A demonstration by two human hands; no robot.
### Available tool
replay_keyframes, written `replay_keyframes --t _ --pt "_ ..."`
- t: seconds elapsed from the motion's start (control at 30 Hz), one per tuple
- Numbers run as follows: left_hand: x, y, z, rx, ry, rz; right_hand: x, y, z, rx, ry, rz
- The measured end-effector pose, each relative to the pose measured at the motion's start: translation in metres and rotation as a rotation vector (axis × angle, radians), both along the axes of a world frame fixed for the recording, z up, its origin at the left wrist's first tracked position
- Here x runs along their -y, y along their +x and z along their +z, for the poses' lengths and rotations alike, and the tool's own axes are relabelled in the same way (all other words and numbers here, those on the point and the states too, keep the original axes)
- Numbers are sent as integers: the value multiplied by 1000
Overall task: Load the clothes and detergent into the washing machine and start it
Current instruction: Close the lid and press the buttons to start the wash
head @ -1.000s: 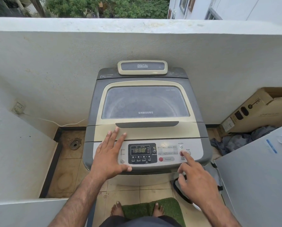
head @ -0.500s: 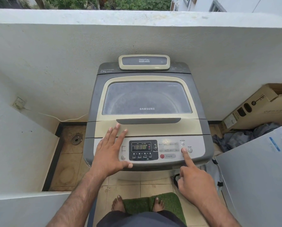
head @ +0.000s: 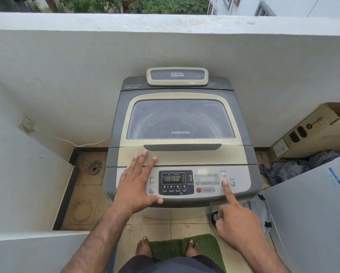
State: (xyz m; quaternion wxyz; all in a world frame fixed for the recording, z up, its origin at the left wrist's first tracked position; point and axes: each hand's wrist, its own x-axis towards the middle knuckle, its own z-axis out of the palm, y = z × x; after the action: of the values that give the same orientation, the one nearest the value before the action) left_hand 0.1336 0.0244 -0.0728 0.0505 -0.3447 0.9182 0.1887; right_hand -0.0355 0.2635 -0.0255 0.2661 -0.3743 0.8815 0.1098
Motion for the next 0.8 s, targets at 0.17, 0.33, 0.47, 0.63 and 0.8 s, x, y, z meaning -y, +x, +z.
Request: replay_keyframes --t 0.17,0.33,0.47,0.63,0.8 --pt "0 0 5 11 -1 -8 3 2 0 15 -31 -10" --pt "-1 0 5 0 -3 -4 -4 6 -9 18 -62 -9" --pt "-1 1 5 7 -18 -7 -6 6 -12 39 -74 -13" --pt "-1 1 5 0 -21 -2 -6 6 -8 65 -75 -7" --pt "-3 1 6 15 -29 -8 1 5 3 -5 -116 14"
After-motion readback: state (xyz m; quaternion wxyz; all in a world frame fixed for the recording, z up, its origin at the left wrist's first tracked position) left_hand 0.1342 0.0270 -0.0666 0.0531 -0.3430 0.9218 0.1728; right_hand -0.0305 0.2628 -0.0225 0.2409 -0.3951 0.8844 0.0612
